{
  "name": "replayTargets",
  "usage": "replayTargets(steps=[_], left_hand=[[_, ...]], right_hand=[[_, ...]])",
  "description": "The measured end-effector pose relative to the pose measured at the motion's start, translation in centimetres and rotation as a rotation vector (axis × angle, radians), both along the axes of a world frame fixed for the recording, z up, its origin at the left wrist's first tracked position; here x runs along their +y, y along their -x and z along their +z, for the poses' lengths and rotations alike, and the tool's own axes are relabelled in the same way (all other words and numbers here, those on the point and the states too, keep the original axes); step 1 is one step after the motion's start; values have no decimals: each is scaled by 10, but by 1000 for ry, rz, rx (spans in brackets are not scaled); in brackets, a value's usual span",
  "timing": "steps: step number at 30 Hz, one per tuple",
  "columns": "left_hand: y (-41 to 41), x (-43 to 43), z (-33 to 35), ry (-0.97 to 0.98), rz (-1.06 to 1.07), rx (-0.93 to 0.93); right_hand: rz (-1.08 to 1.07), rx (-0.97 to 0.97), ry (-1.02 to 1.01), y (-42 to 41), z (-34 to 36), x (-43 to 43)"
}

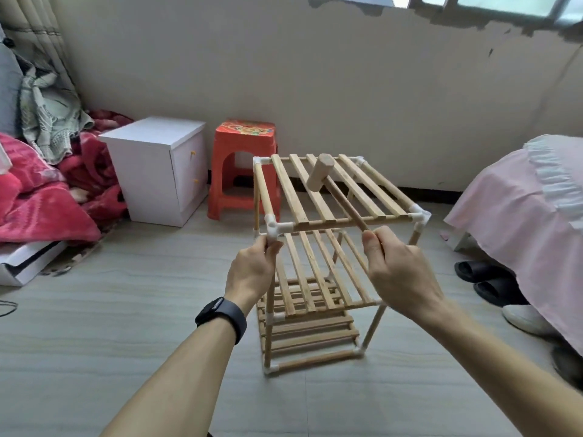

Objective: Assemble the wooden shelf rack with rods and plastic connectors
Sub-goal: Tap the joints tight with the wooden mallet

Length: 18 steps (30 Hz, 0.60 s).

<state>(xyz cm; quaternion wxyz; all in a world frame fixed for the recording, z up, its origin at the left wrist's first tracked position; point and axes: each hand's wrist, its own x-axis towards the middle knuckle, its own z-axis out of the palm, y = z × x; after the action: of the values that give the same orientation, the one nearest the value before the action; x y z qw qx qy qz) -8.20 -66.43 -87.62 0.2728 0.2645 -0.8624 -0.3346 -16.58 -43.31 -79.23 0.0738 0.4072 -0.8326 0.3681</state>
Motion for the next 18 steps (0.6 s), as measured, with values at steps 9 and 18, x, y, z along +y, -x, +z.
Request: replayTargets(steps=[9, 18], left_hand=[[34, 49, 38, 820, -66, 125], [92, 102, 30, 815, -134, -340]], right_hand=[[-450, 12, 63, 50, 9, 79], [-631, -182, -367, 78, -10, 113]])
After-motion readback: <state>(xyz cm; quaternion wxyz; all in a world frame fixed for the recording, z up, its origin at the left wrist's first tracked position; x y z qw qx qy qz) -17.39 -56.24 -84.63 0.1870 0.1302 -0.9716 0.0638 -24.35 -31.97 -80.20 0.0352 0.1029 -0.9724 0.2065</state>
